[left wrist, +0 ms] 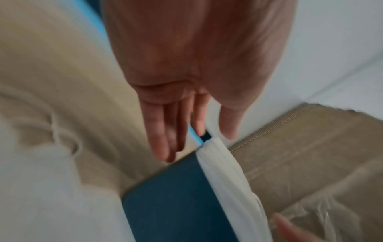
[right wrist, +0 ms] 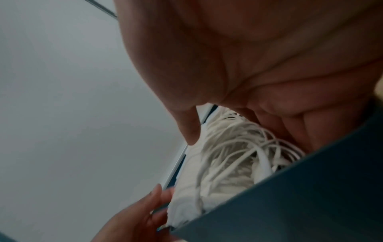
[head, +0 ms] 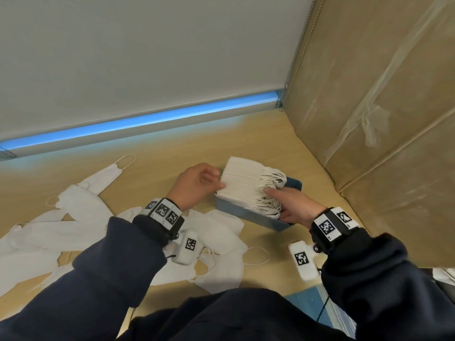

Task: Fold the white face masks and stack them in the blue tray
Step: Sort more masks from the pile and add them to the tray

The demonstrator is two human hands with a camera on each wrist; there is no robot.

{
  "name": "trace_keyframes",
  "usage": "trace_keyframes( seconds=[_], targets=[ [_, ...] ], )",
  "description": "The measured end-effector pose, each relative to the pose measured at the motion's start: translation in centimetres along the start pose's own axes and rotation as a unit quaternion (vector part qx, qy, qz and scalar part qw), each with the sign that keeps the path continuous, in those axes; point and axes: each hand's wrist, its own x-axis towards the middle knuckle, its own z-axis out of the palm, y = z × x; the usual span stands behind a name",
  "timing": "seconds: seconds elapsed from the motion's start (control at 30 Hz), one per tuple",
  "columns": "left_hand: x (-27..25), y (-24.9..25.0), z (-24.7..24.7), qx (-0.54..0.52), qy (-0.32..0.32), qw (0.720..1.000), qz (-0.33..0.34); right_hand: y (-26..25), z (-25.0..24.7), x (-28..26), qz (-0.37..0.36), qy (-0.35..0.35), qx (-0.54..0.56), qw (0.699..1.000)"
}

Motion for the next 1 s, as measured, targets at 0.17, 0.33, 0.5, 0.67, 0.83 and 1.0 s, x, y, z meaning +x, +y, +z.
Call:
trace_keyframes(
  seconds=[0.17, 0.33, 0.5, 0.67, 0.83, 1.0],
  targets=[
    [-1.0, -0.3, 2.0, -0.064, 0.010, 0.995, -0.081, -0.4, 1.9, 1.9, 0.045, -0.020, 0.131, 0.990],
    [-1.4, -2.3, 3.3, 0.008, 0.063, 0.997, -0.039, 0.1, 2.0, 1.7, 0.052, -0.040, 0.187, 0.980],
    [-1.8, -3.4, 3.9, 0.008, 0.078, 0.997, -0.013, 0.2, 2.2, 1.8, 0.073, -0.045, 0.299, 0.950],
    [-1.6, -4.0, 3.4, -0.040, 0.058, 0.997, -0.012, 0.9, 2.3, 1.8, 0.067, -0.039, 0.388, 0.918],
    [-2.3, -2.3, 3.7, -0.005, -0.087, 0.996, 0.004, 1.1, 2.1, 1.9, 0.056, -0.013, 0.421, 0.905],
    [-0.7, -0.6, 2.5, 0.157, -0.013, 0.984, 0.085, 1.5, 2.0, 2.3, 0.057, 0.005, 0.419, 0.906]
  ],
)
